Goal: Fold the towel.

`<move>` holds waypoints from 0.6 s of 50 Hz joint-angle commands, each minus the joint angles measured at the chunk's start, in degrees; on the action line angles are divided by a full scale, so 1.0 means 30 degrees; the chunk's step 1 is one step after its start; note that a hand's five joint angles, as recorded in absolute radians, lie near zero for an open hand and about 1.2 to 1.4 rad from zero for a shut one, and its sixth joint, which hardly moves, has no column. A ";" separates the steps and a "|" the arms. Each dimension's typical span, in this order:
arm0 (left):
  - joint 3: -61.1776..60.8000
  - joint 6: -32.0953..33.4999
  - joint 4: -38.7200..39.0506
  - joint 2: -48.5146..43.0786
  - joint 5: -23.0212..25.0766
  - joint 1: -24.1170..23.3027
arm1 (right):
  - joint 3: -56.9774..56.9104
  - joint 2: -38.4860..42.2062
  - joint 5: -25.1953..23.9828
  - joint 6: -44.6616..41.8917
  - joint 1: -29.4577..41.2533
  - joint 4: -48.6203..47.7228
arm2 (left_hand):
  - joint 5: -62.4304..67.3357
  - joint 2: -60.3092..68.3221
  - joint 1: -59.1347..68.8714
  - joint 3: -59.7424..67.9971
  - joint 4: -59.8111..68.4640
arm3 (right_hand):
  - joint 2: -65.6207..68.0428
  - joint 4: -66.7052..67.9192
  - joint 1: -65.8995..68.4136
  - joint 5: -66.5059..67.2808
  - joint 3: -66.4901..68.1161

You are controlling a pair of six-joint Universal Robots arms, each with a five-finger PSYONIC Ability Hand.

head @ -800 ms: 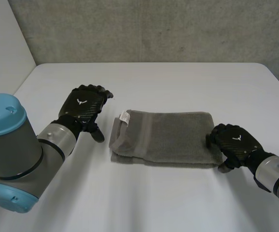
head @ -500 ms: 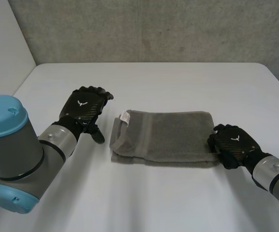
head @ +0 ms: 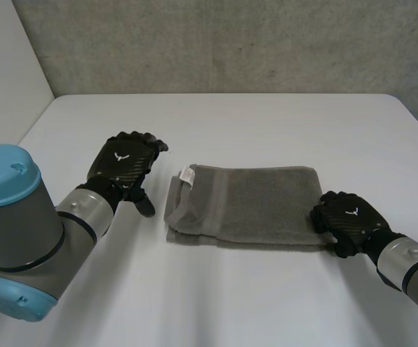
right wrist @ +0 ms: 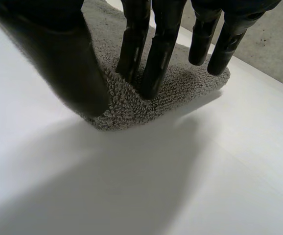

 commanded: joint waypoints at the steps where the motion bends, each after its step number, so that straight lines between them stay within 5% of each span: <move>1: -0.0003 0.0000 -0.0001 -0.0001 0.0000 -0.0073 | -0.0241 0.0593 0.0335 -0.0015 -0.0018 -0.0630 | -0.0818 -0.1190 -0.1794 -0.0980 -0.1121 | 0.7557 -0.1455 0.7736 0.7706 -0.0825; 14: -0.0091 -0.0029 -0.0001 0.0439 -0.0030 0.0161 | -0.2937 -0.0930 0.0159 0.0044 0.0099 0.2123 | -0.0818 -0.1190 -0.1794 -0.0980 -0.1121 | 0.7558 -0.1455 0.7736 0.7706 -0.0825; 22: -0.0062 -0.0440 0.0028 0.0732 -0.0205 0.0249 | -0.7859 -0.1311 0.0364 0.2974 0.4845 0.3676 | -0.0818 -0.1190 -0.1794 -0.0980 -0.1121 | 0.7558 -0.1455 0.7736 0.7706 -0.0825; 30: -0.0003 -0.0557 0.0028 0.0937 -0.0410 0.0747 | -1.2686 0.2752 0.2059 0.4585 1.1105 0.3618 | -0.0818 -0.1190 -0.1794 -0.0980 -0.1121 | 0.7558 -0.1455 0.7736 0.7706 -0.0825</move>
